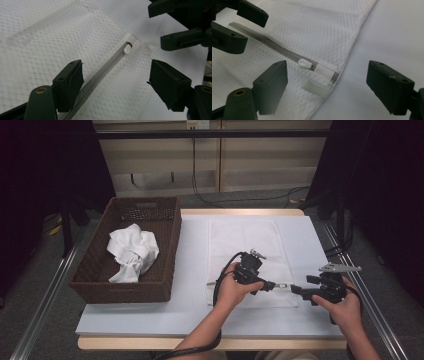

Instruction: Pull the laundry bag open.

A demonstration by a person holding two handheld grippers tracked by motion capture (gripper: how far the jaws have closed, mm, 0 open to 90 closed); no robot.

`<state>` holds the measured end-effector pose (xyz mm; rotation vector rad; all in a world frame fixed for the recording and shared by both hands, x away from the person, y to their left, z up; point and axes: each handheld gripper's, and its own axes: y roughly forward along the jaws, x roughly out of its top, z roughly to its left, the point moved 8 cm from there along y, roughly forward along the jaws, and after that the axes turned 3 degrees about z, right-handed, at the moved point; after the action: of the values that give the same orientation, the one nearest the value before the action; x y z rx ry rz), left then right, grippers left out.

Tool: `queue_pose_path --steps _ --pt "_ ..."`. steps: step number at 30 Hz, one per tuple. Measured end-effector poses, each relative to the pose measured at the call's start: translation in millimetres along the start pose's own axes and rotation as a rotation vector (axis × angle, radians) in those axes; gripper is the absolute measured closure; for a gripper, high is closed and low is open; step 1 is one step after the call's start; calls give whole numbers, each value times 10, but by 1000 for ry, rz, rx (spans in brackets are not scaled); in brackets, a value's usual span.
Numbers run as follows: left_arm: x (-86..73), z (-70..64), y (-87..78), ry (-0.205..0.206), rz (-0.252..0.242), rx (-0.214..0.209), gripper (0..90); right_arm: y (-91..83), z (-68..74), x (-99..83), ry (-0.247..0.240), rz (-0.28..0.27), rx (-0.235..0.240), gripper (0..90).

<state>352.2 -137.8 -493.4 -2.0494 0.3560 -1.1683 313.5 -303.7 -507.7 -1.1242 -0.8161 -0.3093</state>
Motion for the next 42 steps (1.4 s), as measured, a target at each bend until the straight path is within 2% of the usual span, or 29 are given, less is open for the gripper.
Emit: queue_pose_path --steps 6,8,12,15,18,21,22,26,32,33,37,38,41,42 --pt "15 0 35 -20 1 -9 305 14 3 -7 -11 6 1 168" --pt "37 -5 48 -47 -10 -20 328 6 -1 -6 -10 6 2 168" --pt "55 -29 85 -71 -6 -38 371 -6 -2 0 -3 2 5 168" --pt "64 -38 103 -64 -3 -47 400 -10 -6 -3 -4 4 4 168" --pt "89 -63 132 -106 -7 -64 419 -12 -5 -2 -4 4 3 168" --pt "99 -64 143 -110 -8 -72 449 -10 -4 -2 -7 4 3 168" --pt "98 -63 153 -136 -6 -75 447 -9 0 -2 -8 4 5 168" --pt "94 -62 174 -140 -2 -74 466 -8 9 4 -13 2 8 167" --pt "95 -66 222 -177 0 -69 474 -10 3 0 -11 3 9 168" --pt "88 -63 227 -163 9 -75 475 -9 0 -5 -12 6 8 167" --pt "82 -78 263 -173 18 -80 493 -5 -10 -15 -12 12 1 168" --pt "81 -94 289 -201 18 -91 498 -3 -20 -17 -14 11 -1 167" --pt "78 -97 323 -243 14 -99 521 -1 -26 -19 -17 12 -5 167" --pt "63 -87 331 -230 26 -103 526 -2 -27 -20 -17 13 -6 167"
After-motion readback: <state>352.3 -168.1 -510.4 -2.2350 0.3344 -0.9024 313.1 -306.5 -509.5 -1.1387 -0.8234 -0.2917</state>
